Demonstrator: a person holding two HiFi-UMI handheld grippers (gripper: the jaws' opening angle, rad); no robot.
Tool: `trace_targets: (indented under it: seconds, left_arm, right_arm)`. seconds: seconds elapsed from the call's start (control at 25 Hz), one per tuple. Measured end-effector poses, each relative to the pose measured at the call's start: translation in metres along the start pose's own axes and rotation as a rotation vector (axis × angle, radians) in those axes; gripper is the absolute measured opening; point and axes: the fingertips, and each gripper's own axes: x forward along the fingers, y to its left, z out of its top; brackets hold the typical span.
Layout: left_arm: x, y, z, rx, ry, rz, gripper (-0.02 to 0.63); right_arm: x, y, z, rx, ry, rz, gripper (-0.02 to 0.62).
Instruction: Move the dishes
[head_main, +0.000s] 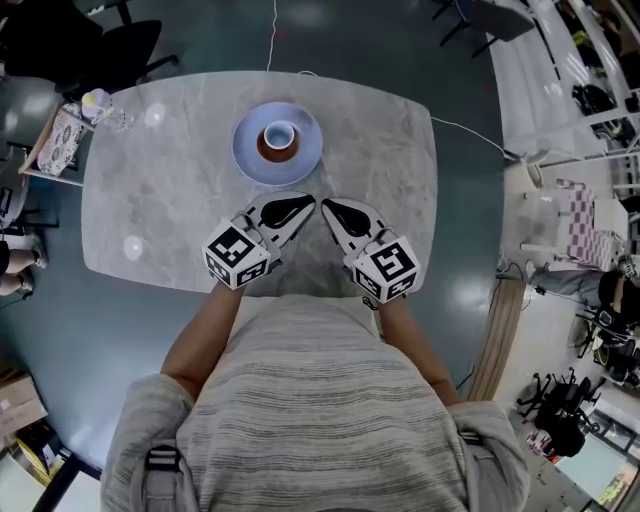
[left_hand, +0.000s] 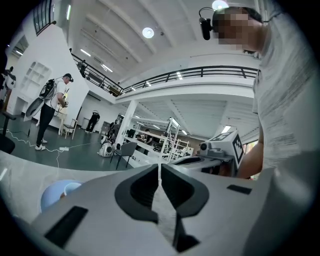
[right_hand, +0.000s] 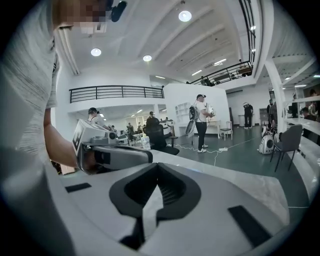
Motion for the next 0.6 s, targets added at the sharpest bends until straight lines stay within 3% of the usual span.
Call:
trace_targets:
  seconds: [0.6]
  left_arm:
    - [0.001,0.0,-0.006,0.018,0.046,0.01,0.029]
  right_arm:
    - [0.003,-0.013,0.006,0.047,-0.059,-0.002,0.017]
